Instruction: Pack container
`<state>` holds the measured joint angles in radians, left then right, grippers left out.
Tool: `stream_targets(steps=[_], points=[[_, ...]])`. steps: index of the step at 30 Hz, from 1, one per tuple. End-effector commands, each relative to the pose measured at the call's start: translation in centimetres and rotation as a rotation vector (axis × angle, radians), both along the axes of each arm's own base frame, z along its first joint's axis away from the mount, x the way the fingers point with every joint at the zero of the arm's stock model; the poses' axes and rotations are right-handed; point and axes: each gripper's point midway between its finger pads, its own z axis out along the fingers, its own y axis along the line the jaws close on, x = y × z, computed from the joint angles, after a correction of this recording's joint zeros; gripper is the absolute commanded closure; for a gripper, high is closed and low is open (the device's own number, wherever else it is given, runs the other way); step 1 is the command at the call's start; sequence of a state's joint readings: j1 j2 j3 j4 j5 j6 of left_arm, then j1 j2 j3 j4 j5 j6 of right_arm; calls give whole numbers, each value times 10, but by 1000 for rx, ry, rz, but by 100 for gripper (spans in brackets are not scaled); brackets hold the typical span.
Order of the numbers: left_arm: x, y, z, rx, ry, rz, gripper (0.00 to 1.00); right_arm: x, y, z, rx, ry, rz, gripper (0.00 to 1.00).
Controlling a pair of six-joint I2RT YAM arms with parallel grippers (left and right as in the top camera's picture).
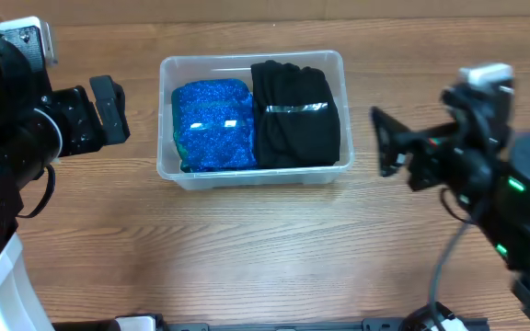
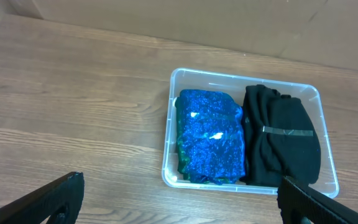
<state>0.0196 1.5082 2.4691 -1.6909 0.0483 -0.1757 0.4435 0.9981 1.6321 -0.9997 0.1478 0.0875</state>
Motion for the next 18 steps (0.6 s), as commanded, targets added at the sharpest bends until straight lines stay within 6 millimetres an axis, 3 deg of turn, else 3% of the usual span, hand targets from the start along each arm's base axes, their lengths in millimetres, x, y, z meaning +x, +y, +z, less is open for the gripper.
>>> stream_targets(steps=[1, 6, 10, 18], points=[[-1, 0, 3, 19, -11, -12, 0, -8, -36, -1, -31, -54, -87, 0], [-1, 0, 3, 19, -11, -12, 0, -18, -72, -26, -14, -69, -206, 0], [-1, 0, 3, 19, -11, -12, 0, -30, -89, -77, -22, -40, -274, 0], [-1, 0, 3, 19, -12, -12, 0, -39, -91, -191, -19, 8, -274, 0]])
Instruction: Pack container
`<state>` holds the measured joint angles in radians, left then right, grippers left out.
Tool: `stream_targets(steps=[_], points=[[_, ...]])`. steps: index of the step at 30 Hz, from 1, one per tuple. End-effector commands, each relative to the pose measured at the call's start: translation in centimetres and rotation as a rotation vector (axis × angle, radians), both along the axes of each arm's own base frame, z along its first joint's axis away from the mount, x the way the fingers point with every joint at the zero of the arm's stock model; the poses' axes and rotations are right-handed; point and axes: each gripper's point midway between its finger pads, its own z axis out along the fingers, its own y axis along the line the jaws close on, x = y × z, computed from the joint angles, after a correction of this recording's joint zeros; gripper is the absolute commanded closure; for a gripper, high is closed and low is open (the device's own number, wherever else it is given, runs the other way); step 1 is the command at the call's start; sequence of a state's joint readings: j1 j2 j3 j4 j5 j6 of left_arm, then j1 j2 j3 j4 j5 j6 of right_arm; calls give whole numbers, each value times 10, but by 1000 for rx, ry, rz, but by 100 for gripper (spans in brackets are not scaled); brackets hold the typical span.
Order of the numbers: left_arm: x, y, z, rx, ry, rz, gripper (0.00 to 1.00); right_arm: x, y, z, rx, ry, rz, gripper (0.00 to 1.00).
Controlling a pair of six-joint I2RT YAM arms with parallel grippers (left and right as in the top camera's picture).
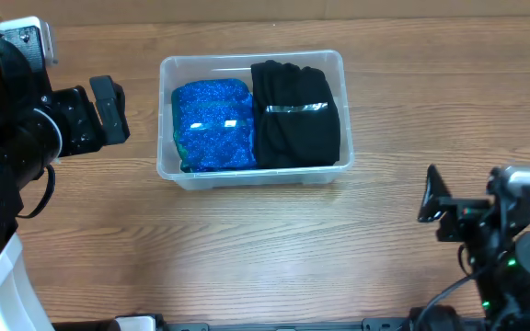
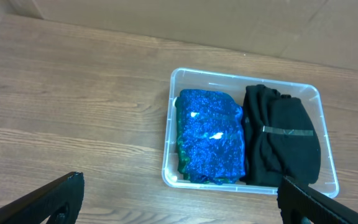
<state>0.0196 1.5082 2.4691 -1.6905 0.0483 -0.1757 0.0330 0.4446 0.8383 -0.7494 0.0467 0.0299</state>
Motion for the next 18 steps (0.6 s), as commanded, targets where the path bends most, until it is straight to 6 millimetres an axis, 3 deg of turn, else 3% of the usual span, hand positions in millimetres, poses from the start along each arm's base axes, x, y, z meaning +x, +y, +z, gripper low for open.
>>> stream_targets(steps=[1, 9, 18], points=[[-1, 0, 3, 19, -11, -12, 0, -5, 4, -52, 9, 23, 29, 0], [-1, 0, 3, 19, -11, -12, 0, -6, 5, -119, 37, 20, 21, 0], [-1, 0, 3, 19, -11, -13, 0, -4, 6, -150, 68, 4, 20, 0]])
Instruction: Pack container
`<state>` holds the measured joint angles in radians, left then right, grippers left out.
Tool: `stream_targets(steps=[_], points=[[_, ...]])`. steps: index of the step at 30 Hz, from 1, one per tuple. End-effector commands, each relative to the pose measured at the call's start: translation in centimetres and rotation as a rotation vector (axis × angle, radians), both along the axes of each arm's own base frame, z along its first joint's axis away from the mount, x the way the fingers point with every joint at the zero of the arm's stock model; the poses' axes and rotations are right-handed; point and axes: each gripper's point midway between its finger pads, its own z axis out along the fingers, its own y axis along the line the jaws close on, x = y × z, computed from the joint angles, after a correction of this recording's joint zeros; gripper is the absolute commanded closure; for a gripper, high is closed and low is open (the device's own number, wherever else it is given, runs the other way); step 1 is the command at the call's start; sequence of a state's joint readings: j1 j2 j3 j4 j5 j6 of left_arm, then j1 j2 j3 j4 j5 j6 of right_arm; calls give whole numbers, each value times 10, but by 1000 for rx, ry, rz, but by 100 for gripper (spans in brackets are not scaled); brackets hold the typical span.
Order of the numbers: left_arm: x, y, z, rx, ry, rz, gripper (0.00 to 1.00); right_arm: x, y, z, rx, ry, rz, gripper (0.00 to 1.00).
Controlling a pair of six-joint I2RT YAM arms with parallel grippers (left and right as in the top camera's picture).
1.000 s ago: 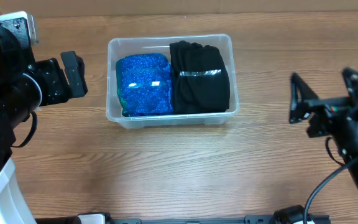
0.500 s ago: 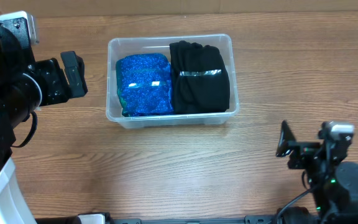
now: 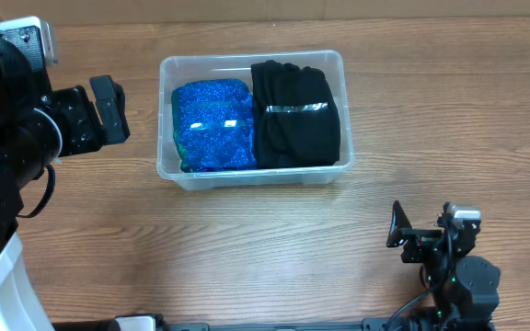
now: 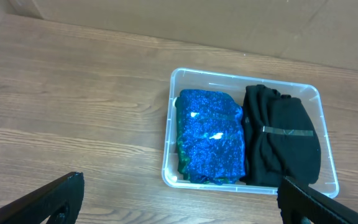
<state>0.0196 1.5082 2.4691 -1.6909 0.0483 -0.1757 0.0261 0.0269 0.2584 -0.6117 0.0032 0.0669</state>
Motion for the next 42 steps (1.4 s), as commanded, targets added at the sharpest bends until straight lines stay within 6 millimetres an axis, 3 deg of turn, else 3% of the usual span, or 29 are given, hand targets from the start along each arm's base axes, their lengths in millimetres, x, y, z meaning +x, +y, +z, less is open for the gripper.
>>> stream_targets(steps=[1, 5, 10, 42], points=[[-1, 0, 3, 19, -11, -12, 0, 4, 0, -3, 21, -30, -3, 0], [-1, 0, 3, 19, -12, -12, 0, 11, 1, 0, 23, -75, -2, 0], [-1, 0, 3, 19, -12, -12, 0, 13, 1, -20, 21, -39, -3, 0], [-2, 0, 3, 20, -12, -11, 0, 16, 1, -14, 22, -74, -2, 0]])
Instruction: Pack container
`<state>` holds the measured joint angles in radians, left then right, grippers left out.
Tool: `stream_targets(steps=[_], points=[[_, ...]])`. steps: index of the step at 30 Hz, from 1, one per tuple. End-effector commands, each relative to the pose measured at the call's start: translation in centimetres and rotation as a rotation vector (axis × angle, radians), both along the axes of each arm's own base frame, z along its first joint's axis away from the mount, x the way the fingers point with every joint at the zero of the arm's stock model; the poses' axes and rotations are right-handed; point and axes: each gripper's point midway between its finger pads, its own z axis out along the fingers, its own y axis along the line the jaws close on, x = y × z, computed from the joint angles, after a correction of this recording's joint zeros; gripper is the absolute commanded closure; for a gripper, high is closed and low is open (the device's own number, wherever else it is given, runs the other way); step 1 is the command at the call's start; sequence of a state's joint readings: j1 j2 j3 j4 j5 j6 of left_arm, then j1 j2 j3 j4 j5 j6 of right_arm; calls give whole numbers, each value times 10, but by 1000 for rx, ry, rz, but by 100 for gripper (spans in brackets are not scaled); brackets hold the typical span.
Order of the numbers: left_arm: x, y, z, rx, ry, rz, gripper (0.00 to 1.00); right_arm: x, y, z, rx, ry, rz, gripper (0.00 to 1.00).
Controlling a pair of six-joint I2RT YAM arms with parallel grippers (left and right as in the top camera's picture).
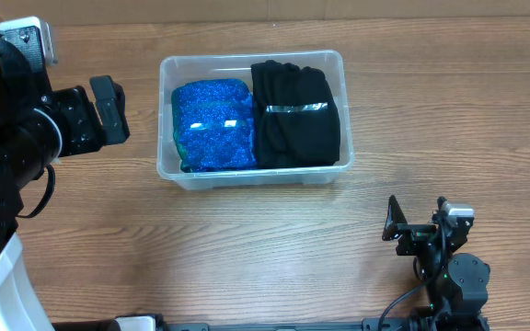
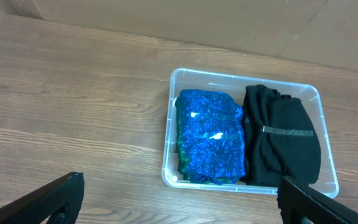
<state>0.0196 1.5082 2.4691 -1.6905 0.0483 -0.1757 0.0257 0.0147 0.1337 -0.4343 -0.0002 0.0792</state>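
Note:
A clear plastic container stands at the back middle of the wooden table. A blue glittery bundle fills its left half. A folded black garment with a silver strip fills the right half. In the left wrist view the container, the blue bundle and the black garment lie ahead. My left gripper hangs raised to the left of the container, open wide and empty. My right gripper sits low at the front right, far from the container, holding nothing; its jaw gap is not visible.
The right arm's folded body takes up the front right edge. The left arm's bulk fills the left edge. A cardboard wall runs along the back of the table.
The right arm has shifted a touch to the left at the front right edge. The left gripper, the container and its contents are unchanged.
At first my right gripper hung just right of the container, with both bundles inside. Then it was nearer the front right. Later it sat folded low at the front edge, where it is now. The left gripper stayed open throughout.

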Motion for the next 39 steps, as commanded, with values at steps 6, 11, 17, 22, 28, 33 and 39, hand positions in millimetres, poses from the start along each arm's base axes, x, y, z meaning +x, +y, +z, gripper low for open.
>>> stream_targets(steps=[6, 11, 17, 22, 28, 33, 39], points=[[-26, 15, 5, 99, -48, 32, 0, 0, 0, 0, 8, -10, -1, 0], [-42, 24, -24, 141, -25, 74, 0, 0, 0, 0, 8, -10, -1, 0], [-22, -12, -22, 201, -337, -205, 0, 0, 0, 0, 8, -10, -1, 0], [-28, -24, -47, 207, -452, -272, 0, 0, 0, 0, 8, -10, -1, 0], [-35, -28, -94, 208, -517, -285, 0, 0, 0, 0, 8, -10, -1, 0], [-37, -38, -142, 175, -577, -331, 0, 0, 0, 0, 8, -10, -1, 0], [-40, -42, -192, 94, -615, -309, 0, 0, 0, 0, 8, -10, -1, 0]])
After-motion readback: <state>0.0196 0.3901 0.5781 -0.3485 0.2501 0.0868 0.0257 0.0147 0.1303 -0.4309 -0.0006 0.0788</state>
